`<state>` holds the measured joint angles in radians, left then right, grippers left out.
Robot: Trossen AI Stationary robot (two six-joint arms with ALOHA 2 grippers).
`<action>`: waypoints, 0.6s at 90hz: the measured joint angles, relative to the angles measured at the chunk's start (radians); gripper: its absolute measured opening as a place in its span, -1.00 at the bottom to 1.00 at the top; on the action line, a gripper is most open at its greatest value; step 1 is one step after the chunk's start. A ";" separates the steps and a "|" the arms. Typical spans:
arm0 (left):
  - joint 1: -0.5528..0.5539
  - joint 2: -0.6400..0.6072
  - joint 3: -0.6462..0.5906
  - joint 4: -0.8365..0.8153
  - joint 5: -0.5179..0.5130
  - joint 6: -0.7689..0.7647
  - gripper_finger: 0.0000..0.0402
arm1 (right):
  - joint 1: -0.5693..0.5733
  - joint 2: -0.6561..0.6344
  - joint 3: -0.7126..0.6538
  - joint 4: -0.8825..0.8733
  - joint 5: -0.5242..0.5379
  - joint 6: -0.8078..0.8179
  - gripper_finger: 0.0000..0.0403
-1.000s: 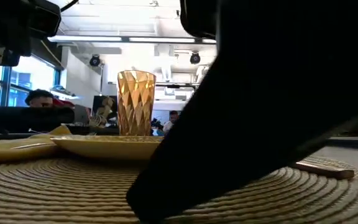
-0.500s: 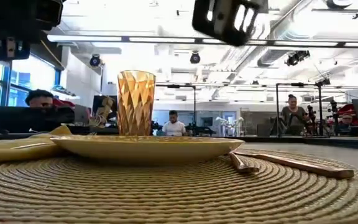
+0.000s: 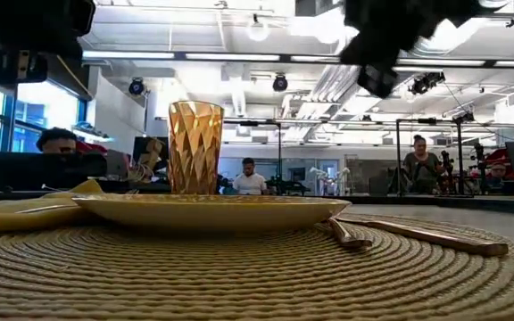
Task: Set table place
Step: Return to Home Position
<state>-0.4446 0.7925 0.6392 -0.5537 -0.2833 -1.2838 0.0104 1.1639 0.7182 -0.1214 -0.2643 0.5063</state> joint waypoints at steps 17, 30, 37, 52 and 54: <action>0.000 0.000 0.000 0.000 -0.077 -0.056 -1.00 | -0.099 -0.301 -0.274 0.057 -0.005 -0.017 -1.00; 0.000 0.000 0.000 0.000 -0.124 -0.095 -1.00 | -0.151 -0.508 -0.438 0.054 -0.005 -0.017 -1.00; 0.000 0.001 0.000 0.000 -0.144 -0.103 -1.00 | -0.167 -0.609 -0.502 0.058 -0.005 -0.013 -1.00; 0.000 0.001 0.000 0.030 -0.192 -0.122 -1.00 | -0.186 -0.792 -0.596 0.059 -0.005 -0.014 -1.00; 0.000 0.001 0.000 0.036 -0.200 -0.121 -1.00 | -0.188 -0.814 -0.605 0.059 -0.006 -0.015 -1.00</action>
<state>-0.4446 0.7933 0.6392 -0.5173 -0.4828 -1.4052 -0.1779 0.3500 0.1134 -0.0627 -0.2698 0.4909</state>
